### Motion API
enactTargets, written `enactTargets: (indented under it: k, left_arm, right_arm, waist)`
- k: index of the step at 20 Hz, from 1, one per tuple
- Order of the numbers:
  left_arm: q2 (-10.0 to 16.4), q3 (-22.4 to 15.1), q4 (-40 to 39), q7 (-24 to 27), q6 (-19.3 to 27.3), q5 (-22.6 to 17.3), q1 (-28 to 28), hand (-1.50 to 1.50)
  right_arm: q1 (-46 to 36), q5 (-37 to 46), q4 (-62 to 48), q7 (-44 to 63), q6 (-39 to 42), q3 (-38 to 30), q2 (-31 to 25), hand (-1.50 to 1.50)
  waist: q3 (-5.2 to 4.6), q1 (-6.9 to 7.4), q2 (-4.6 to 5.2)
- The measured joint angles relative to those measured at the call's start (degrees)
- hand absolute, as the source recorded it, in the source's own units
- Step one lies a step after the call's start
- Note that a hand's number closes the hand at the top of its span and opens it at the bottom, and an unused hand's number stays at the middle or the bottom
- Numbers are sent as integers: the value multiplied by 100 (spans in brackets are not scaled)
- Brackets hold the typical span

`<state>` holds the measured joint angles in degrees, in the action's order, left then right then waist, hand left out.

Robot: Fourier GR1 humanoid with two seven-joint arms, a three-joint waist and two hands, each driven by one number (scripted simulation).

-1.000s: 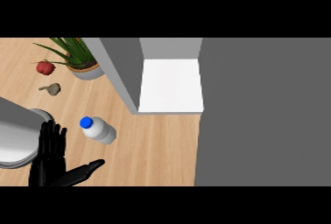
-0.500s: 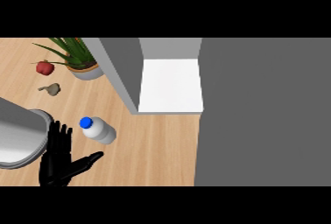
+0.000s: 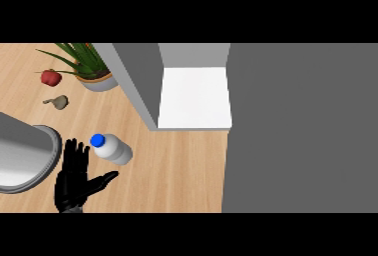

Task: Pick up the bottled water, place it into the cabinet and close the cabinet

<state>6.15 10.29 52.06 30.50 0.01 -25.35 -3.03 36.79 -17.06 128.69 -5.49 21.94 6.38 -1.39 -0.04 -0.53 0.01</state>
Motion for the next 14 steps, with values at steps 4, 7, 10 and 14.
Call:
enactTargets:
  k: [4,7,10,14]
  left_arm:
    - [-7,105,-796,381,-217,44,-427,-150]
    - [83,271,-1523,721,-458,31,-765,-150]
    - [102,360,-2002,1029,-648,34,-995,-150]
    - [112,416,-2346,1294,-862,35,-1134,-150]
  right_arm:
    - [-132,59,-52,38,-42,56,2,-150]
    - [-71,44,-23,9,5,50,-15,-150]
    - [-68,85,-270,-209,124,28,-1,-150]
    - [-28,81,-244,-244,150,7,-5,-150]
  waist:
    - [1,0,2]
    - [1,-11,3]
    - [37,-4,-16]
    - [85,9,-37]
